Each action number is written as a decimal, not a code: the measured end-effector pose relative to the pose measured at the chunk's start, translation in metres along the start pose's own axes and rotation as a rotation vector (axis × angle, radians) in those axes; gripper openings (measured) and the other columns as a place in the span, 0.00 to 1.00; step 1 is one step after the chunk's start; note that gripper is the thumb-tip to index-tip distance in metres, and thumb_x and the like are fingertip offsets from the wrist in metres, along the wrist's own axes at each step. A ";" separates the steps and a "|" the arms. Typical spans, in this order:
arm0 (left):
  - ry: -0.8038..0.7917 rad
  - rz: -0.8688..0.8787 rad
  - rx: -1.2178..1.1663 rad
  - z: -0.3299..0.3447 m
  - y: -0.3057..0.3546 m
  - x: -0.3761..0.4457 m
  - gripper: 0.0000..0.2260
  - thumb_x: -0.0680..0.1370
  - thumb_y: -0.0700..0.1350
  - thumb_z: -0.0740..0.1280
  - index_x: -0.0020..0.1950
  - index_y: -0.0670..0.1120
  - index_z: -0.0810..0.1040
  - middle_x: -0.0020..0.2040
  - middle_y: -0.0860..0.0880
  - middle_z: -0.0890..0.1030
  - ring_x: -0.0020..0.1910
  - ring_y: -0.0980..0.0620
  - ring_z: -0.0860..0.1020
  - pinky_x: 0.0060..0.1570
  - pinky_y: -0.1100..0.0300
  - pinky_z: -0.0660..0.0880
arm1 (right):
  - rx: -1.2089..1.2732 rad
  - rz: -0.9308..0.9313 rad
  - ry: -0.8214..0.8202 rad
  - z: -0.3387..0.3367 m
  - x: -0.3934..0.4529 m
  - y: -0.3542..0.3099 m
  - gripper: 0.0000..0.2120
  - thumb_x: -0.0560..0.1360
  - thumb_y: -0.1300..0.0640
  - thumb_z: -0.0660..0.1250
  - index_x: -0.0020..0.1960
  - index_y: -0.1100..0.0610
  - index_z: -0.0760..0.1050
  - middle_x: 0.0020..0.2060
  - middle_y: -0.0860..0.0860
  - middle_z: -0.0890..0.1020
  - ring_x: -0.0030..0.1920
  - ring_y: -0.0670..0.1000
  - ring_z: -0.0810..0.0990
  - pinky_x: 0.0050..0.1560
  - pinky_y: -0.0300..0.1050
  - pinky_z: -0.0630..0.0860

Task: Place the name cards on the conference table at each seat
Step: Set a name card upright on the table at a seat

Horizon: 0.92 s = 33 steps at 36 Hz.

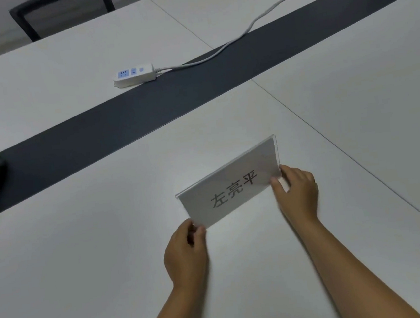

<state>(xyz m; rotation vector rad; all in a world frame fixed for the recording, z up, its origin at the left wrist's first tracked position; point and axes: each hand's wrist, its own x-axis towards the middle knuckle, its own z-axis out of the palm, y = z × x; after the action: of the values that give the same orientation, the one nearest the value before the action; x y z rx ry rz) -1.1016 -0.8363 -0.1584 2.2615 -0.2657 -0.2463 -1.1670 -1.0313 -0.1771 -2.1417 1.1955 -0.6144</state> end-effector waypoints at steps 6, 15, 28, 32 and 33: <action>0.078 -0.020 -0.019 0.007 -0.003 0.004 0.06 0.74 0.41 0.63 0.38 0.50 0.73 0.33 0.55 0.75 0.35 0.57 0.73 0.33 0.67 0.66 | 0.042 -0.028 0.058 -0.002 -0.004 -0.002 0.16 0.65 0.57 0.64 0.48 0.65 0.77 0.45 0.60 0.82 0.51 0.63 0.74 0.49 0.53 0.71; 0.058 -0.005 0.000 0.007 -0.006 0.002 0.04 0.73 0.40 0.65 0.40 0.48 0.73 0.33 0.55 0.74 0.34 0.58 0.72 0.34 0.68 0.65 | 0.031 -0.034 0.045 -0.002 -0.004 0.000 0.16 0.67 0.57 0.63 0.51 0.64 0.77 0.47 0.60 0.82 0.53 0.63 0.74 0.51 0.54 0.70; 0.019 0.057 0.062 0.006 -0.008 0.000 0.06 0.72 0.39 0.65 0.35 0.45 0.71 0.30 0.54 0.72 0.30 0.56 0.70 0.30 0.64 0.64 | 0.027 -0.036 0.042 -0.002 -0.003 0.001 0.13 0.69 0.61 0.67 0.52 0.64 0.77 0.47 0.61 0.82 0.53 0.63 0.74 0.52 0.55 0.70; 0.016 0.063 0.065 0.006 -0.009 0.000 0.08 0.71 0.38 0.65 0.34 0.45 0.69 0.30 0.53 0.71 0.29 0.56 0.69 0.29 0.63 0.63 | 0.036 -0.043 0.053 -0.002 -0.004 0.000 0.15 0.67 0.57 0.63 0.50 0.64 0.77 0.45 0.60 0.82 0.52 0.63 0.75 0.51 0.55 0.71; 0.013 0.067 0.060 0.006 -0.009 0.000 0.08 0.71 0.38 0.65 0.33 0.45 0.69 0.30 0.53 0.71 0.29 0.56 0.69 0.29 0.63 0.63 | 0.041 -0.039 0.053 -0.002 -0.004 0.000 0.15 0.67 0.57 0.64 0.50 0.64 0.77 0.46 0.60 0.82 0.52 0.63 0.75 0.51 0.55 0.71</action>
<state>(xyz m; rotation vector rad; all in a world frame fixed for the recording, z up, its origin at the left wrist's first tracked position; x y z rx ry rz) -1.1022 -0.8350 -0.1695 2.3081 -0.3456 -0.1903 -1.1703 -1.0288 -0.1761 -2.1310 1.1614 -0.7115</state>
